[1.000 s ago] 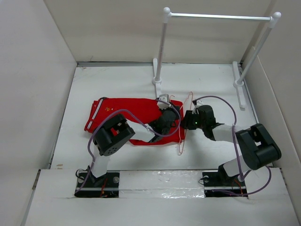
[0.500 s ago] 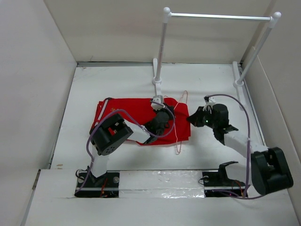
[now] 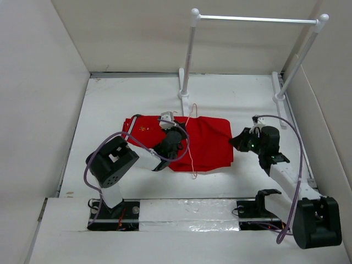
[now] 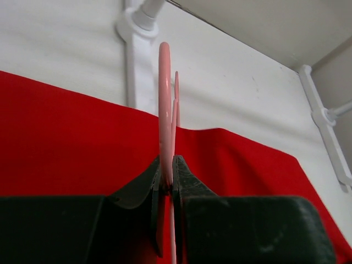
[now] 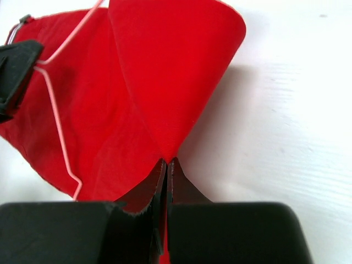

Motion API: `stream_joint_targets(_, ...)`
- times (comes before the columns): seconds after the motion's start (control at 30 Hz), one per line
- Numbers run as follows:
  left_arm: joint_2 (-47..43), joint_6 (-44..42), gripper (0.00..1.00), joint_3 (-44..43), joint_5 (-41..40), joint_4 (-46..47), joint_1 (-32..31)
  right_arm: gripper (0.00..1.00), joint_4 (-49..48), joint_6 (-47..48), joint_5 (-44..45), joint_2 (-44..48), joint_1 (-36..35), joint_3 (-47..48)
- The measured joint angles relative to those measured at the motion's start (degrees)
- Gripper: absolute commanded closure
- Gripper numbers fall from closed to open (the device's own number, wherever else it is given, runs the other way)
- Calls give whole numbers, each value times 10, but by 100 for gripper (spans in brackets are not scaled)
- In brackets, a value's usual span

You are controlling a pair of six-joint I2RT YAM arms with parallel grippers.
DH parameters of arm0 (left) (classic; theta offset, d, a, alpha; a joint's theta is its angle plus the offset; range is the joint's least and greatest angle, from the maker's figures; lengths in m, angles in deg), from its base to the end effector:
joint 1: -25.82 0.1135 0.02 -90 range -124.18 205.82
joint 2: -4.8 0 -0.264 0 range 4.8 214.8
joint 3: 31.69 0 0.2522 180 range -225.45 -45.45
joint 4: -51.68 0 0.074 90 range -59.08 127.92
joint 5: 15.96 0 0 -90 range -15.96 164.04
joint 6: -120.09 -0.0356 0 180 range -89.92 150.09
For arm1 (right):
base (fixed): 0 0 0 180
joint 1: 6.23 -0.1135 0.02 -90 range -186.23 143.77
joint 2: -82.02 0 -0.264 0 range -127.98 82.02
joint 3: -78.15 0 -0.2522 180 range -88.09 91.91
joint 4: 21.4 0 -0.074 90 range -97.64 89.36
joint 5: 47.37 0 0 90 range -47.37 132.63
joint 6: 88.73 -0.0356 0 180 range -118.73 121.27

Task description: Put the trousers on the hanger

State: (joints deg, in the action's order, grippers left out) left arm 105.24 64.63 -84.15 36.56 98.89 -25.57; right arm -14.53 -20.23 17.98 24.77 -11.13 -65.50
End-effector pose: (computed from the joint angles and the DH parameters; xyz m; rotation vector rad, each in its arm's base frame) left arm 0.2284 -0.2513 0.1844 -0.2835 1.5947 -0.6516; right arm 0.2049 0.0325 0.1960 0.0287 2.0860 0.7250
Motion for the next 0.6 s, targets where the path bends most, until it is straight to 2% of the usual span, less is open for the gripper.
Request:
stream_joint_targets(0.23,-55,-12,100,48,-18,-16,20,100,19,-6,2,58,53,-10)
stream_joint_targets(0.6,-103,-51,100,70,14,-58,11,100,18,-8,3,20,72,-9)
